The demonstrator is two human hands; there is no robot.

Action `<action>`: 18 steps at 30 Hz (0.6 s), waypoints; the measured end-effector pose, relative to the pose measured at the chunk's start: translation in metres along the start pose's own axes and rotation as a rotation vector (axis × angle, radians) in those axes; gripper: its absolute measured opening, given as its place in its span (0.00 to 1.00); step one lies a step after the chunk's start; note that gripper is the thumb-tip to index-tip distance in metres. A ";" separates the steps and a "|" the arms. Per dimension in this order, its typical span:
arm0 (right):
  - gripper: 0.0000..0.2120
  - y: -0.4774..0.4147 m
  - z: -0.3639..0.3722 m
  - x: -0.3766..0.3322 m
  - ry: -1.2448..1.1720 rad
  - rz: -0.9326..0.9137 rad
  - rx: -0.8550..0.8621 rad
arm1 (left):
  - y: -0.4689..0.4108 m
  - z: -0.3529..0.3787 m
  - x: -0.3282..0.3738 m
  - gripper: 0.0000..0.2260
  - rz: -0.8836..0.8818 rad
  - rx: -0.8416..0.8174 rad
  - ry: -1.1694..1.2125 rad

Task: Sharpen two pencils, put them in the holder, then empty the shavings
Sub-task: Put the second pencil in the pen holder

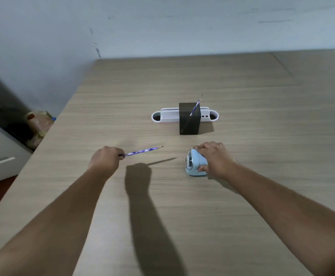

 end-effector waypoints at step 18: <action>0.05 -0.029 -0.063 -0.013 -1.351 0.312 0.415 | -0.003 -0.005 0.114 0.08 0.208 -0.121 0.748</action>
Point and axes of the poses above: each hand's wrist, its own y-axis away from the middle knuckle, its own z-axis out of the palm, x = y × z, the point moved 3 cm from there along -y, towards the middle knuckle, and after that the axes turned 2 degrees about y, right-handed, at the moved point
